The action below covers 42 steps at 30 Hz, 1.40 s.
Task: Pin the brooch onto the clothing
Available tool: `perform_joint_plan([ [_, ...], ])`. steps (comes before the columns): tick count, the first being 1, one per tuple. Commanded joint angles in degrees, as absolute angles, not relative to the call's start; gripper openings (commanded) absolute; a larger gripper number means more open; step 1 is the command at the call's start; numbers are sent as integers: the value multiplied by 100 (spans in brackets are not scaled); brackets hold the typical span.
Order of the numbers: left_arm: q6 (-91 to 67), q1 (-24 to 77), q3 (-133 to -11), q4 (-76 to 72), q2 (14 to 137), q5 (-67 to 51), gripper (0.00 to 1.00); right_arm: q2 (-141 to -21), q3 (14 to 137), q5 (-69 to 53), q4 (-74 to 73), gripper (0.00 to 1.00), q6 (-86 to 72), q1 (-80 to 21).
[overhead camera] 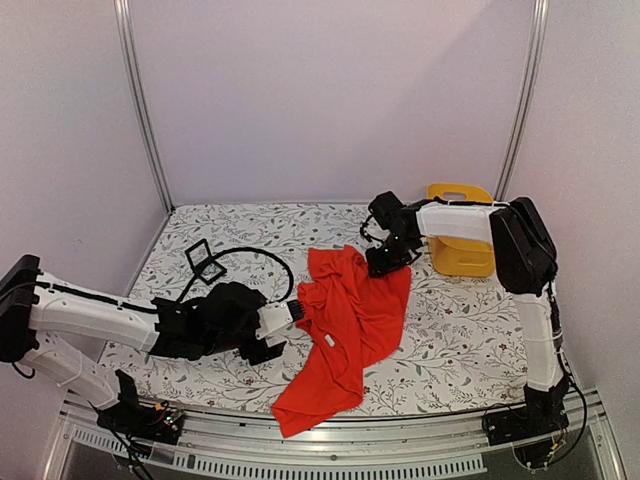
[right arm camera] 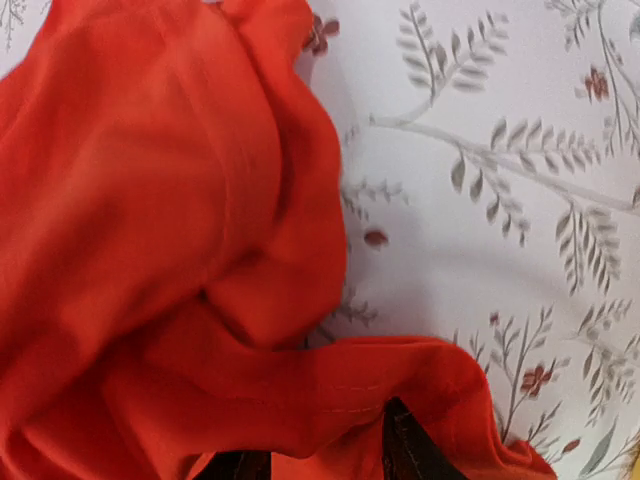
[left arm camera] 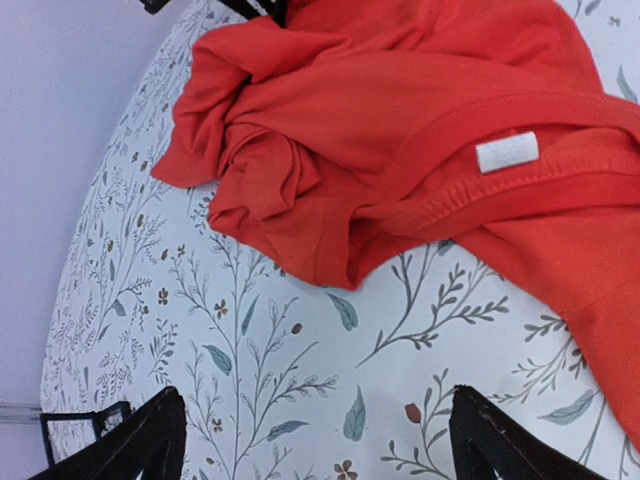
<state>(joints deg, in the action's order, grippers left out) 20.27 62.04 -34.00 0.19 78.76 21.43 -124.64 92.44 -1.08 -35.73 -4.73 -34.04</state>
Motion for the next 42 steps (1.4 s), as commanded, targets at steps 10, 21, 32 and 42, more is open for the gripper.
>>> perform_joint_plan([
  [10,1499,5358,-3202,-1160,6582,2906,100,-14263,13318,466,-3628,53,648,-3214],
  [21,1008,4686,-3493,-1169,6713,2989,100,-11512,9315,87,-3610,61,72,-4937],
  [32,919,4659,-3588,-963,6690,3008,100,-12142,8665,-218,-4026,50,-1037,-5950],
  [42,958,4653,-3550,-1003,6635,3093,100,-10407,6432,565,-4563,0,-1656,-5264],
])
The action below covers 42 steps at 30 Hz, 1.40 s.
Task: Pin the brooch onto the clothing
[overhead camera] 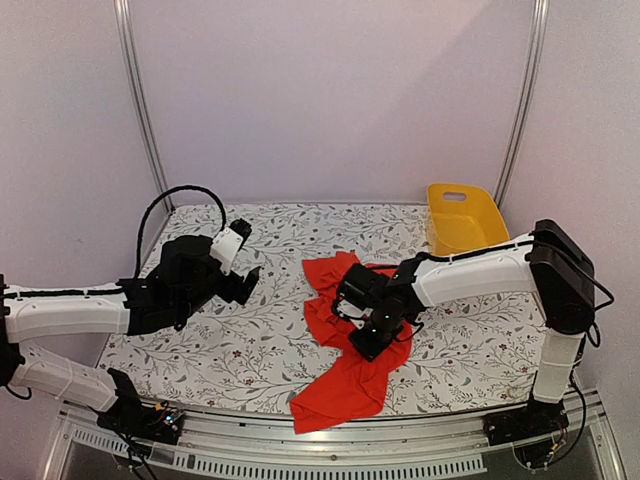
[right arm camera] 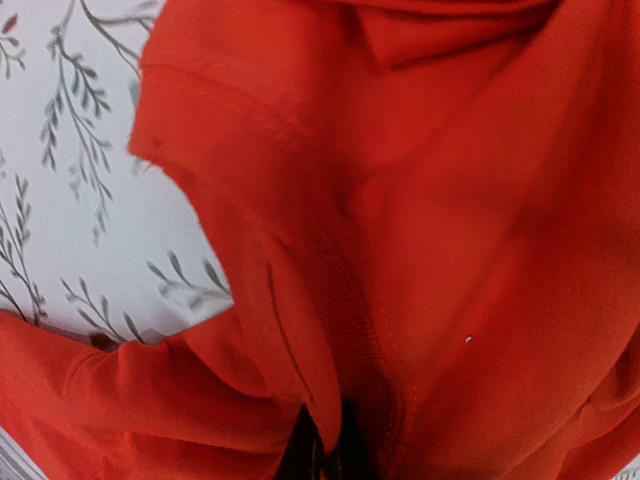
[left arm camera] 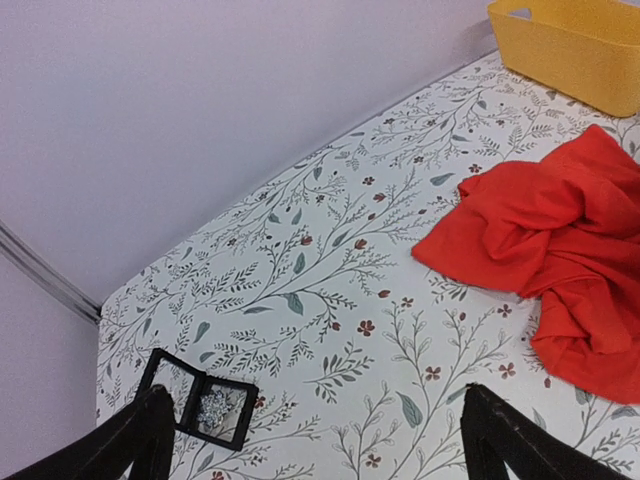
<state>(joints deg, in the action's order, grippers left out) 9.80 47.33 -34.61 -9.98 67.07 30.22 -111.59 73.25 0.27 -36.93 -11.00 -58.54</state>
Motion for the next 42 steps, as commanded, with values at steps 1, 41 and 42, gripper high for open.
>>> perform_joint_plan([
  [1,965,4650,-3553,-1009,6638,3097,100,-10160,6224,655,-4602,0,-1726,-4982],
  [41,1406,4673,-3928,-511,7154,1766,99,-10215,6690,-152,-3817,0,-1767,-4650],
  [42,1625,4668,-4021,-449,7193,1383,99,-10103,6772,-98,-3892,0,-1717,-4652],
])
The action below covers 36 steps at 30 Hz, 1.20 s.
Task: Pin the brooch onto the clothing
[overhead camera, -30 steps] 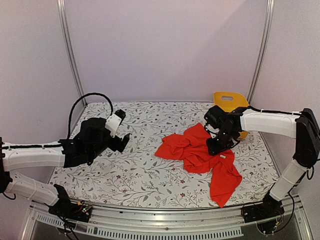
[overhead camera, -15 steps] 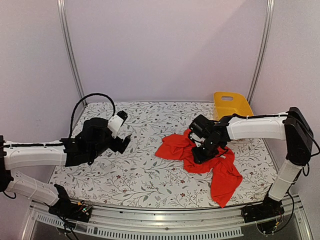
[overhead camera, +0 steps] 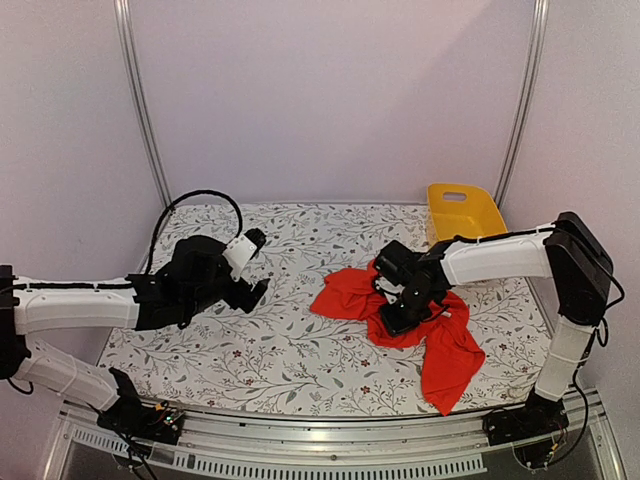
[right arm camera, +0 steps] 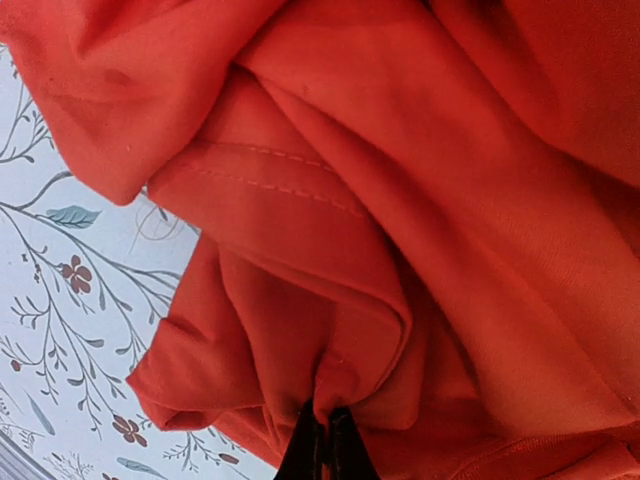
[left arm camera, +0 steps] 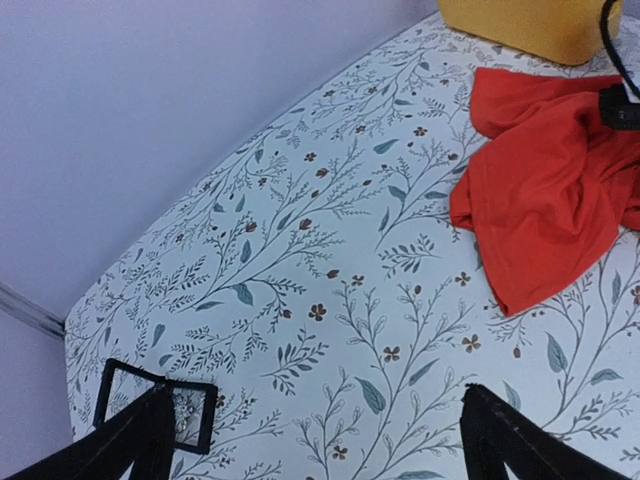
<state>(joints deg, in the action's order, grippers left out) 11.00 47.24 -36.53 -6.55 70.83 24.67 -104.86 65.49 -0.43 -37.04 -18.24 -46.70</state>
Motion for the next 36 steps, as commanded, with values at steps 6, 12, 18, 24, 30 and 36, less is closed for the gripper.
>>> perform_joint_plan([
  [6,3370,4636,-4708,-206,7804,-267,99,-9226,7269,487,-4443,0,-1425,-4570],
  [12,4748,4274,-5649,772,9372,-529,94,-8529,7062,653,-4624,0,-1189,-4254],
  [18,4908,4138,-7039,1621,10637,-1641,90,-8230,6744,291,-4117,0,-981,-3971],
  [24,4582,4255,-7062,1070,10716,-1956,91,-8877,7331,-792,-3550,0,-770,-3929],
  [30,4193,4588,-6545,934,10194,-2009,91,-9266,8476,-1005,-3582,0,-588,-4061],
  [36,4305,4777,-7078,1551,10542,-1646,77,-9144,8806,-1112,-3494,0,-542,-4096],
])
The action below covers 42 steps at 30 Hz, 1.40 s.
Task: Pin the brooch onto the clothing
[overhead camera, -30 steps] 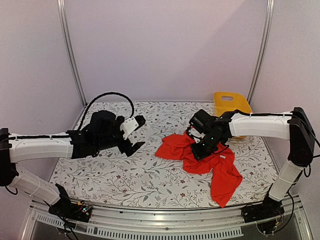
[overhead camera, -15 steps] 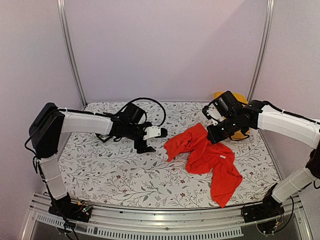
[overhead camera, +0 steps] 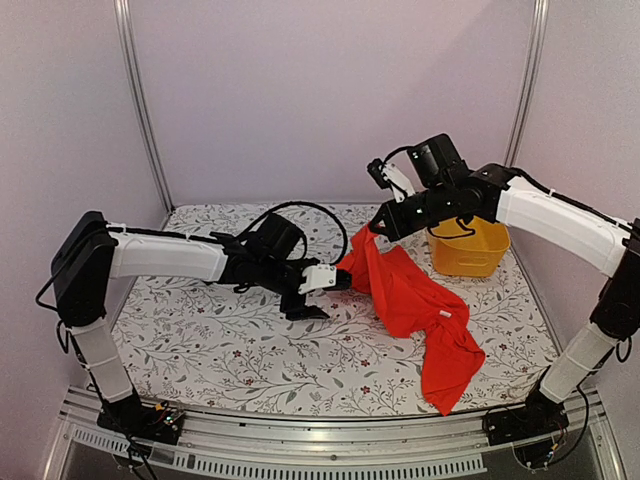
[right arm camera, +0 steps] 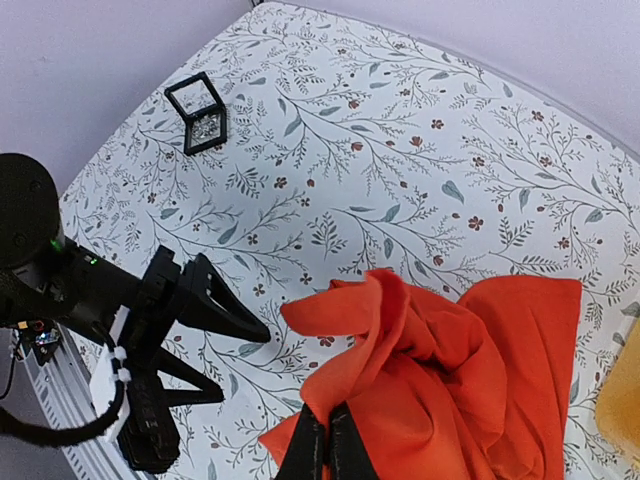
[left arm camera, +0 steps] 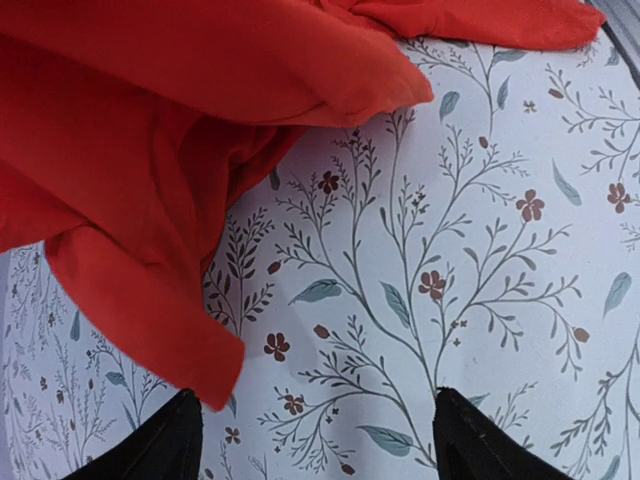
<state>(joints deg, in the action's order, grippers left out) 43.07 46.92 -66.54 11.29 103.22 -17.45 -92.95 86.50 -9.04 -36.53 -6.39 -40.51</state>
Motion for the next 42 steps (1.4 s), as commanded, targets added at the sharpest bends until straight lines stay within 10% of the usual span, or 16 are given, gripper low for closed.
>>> perform_joint_plan([
  [1,4317,4769,-7248,1731,10676,-1653,75,-9133,8805,-1120,-3498,0,-544,-4099],
  [20,2958,3931,-5638,-342,8606,-1024,80,-9324,12817,-3166,-2689,0,33,-4324],
  [28,2891,3738,-5265,-466,7920,-734,90,-9429,13102,-2047,-1695,0,340,-4120],
  [42,3195,3762,-6000,-74,9582,-1003,89,-6503,7863,376,-3410,0,-664,-3636],
])
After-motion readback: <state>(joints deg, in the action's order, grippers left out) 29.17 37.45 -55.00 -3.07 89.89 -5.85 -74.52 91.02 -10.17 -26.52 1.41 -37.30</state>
